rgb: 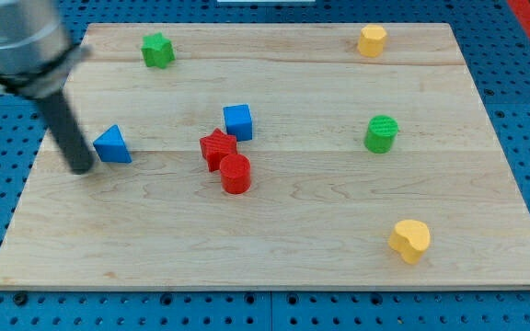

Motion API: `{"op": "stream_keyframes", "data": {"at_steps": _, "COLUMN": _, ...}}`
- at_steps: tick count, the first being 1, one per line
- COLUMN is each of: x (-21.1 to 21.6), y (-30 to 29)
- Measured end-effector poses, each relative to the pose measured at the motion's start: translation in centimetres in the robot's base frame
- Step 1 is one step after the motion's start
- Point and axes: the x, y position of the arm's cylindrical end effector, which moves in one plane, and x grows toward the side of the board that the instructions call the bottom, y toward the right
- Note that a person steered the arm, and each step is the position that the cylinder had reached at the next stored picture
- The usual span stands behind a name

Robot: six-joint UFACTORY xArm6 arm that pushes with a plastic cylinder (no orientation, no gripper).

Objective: Move the yellow hexagon into the bottom right side of the green star

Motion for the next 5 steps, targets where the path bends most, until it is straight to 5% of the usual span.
{"op": "stream_keyframes", "data": {"at_steps": 1, "x": -1.9, "y": -0.4}}
{"op": "stream_keyframes", "data": {"at_steps": 3, "x": -0.8, "y": 12.8}}
{"op": "stream_keyframes", "data": {"at_steps": 5, "x": -1.1, "y": 10.4}}
